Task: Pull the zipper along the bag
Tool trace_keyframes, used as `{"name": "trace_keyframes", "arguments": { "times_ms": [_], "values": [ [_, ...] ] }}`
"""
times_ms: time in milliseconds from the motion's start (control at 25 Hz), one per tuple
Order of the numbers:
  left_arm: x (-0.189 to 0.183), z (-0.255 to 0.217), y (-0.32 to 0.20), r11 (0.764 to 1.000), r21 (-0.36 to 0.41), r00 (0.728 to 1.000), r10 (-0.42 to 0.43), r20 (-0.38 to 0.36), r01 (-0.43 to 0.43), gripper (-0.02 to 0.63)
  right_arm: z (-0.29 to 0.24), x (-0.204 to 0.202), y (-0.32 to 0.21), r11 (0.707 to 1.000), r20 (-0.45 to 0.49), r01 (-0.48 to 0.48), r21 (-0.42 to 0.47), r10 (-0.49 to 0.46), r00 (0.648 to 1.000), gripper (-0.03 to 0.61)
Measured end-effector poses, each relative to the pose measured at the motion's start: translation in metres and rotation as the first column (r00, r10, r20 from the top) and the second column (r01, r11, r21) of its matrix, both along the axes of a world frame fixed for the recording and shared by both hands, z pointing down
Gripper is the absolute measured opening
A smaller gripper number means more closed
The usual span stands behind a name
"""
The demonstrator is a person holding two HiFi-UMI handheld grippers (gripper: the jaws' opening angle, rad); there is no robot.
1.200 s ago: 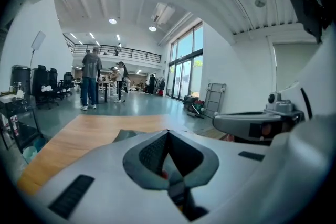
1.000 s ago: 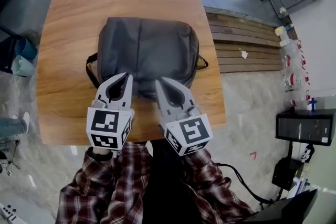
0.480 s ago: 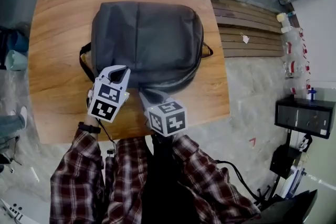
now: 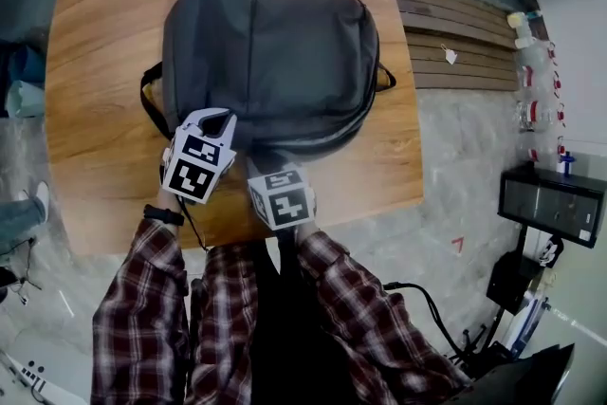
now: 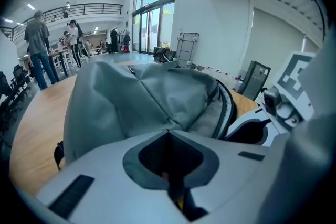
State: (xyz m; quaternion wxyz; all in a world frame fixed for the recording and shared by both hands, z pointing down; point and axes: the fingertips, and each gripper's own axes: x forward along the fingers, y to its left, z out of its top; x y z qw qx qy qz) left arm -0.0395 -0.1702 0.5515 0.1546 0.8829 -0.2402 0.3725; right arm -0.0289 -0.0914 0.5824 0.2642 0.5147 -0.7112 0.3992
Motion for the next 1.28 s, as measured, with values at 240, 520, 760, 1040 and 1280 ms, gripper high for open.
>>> {"name": "trace_keyframes", "arguments": {
  "times_ms": [240, 520, 760, 1040, 1280],
  "values": [
    [-0.002, 0.007, 0.000, 0.999, -0.032, 1.000, -0.003, -0.016, 0.003, 0.008, 0.006, -0.008, -0.009, 1.000, 0.045, -0.001, 0.001, 0.001, 0.999, 0.106],
    [-0.001, 0.007, 0.000, 1.000, -0.008, 1.000, -0.001, -0.023, 0.001, 0.008, 0.006, -0.006, -0.004, 0.991, 0.098, 0.108, -0.082, -0.100, 0.990, 0.052],
    [-0.001, 0.008, 0.000, 1.000, 0.003, 1.000, -0.003, -0.023, 0.003, 0.008, -0.005, -0.005, -0.002, 0.974, 0.168, 0.116, -0.195, -0.084, 0.982, 0.015],
    [0.000, 0.009, 0.001, 0.997, 0.078, 1.000, -0.002, -0.016, 0.003, 0.008, -0.010, -0.001, -0.002, 0.981, 0.221, -0.011, -0.192, 0.055, 0.974, 0.015],
    [-0.001, 0.014, 0.003, 0.994, 0.106, 1.000, 0.031, 0.003, -0.031, 0.008, -0.015, 0.036, 0.003, 0.980, 0.205, -0.080, -0.184, 0.117, 0.972, 0.014]
  ]
}}
